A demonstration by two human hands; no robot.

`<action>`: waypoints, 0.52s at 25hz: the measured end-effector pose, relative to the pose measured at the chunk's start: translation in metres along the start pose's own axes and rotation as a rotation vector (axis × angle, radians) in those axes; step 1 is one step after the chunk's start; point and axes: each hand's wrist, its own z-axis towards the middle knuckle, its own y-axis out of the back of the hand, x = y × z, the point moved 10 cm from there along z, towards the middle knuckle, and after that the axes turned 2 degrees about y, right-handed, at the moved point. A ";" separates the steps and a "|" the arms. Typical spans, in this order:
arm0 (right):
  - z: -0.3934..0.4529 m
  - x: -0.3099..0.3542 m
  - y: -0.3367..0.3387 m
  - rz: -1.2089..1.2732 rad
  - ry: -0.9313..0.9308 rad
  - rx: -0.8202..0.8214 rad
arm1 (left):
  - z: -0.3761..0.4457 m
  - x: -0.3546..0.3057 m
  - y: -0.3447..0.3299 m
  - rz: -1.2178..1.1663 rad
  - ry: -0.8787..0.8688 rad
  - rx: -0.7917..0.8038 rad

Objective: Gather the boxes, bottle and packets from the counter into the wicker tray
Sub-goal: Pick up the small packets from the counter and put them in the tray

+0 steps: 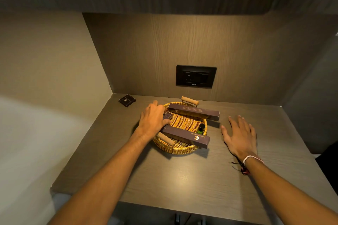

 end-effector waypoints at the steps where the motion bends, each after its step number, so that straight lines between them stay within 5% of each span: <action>1: 0.001 0.000 0.000 0.000 0.000 0.000 | 0.001 0.000 0.001 0.010 -0.005 0.002; 8: 0.002 -0.002 -0.003 0.001 -0.006 0.016 | 0.007 0.011 -0.002 0.094 0.014 0.065; 13: 0.003 -0.001 -0.004 0.013 0.006 0.014 | 0.008 0.038 -0.001 -0.199 0.131 0.031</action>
